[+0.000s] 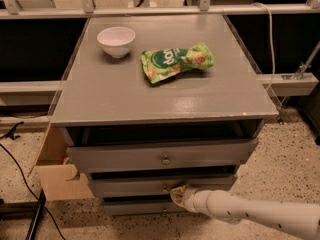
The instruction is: Close middle drawer
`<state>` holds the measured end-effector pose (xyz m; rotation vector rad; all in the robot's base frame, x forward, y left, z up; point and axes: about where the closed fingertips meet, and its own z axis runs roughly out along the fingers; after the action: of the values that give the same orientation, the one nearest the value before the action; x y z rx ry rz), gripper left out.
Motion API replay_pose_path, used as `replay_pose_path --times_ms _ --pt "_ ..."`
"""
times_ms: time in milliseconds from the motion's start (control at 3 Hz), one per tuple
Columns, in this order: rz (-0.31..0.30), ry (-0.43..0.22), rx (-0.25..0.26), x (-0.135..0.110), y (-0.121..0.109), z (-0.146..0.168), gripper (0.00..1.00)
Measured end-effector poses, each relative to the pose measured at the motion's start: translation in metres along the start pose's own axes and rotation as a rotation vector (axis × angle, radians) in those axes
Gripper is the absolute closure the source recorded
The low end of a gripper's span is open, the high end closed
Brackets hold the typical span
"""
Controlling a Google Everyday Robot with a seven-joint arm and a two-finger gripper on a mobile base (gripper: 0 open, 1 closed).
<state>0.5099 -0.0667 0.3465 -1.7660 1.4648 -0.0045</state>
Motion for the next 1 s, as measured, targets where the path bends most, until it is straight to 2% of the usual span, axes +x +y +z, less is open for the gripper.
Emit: replay_pose_path --times_ms 333,1000 --pt "0.0 0.0 0.0 -0.001 0.002 -0.001 1.0" --pt "0.092 -0.028 -0.106 -0.011 0.023 -0.032 1.0"
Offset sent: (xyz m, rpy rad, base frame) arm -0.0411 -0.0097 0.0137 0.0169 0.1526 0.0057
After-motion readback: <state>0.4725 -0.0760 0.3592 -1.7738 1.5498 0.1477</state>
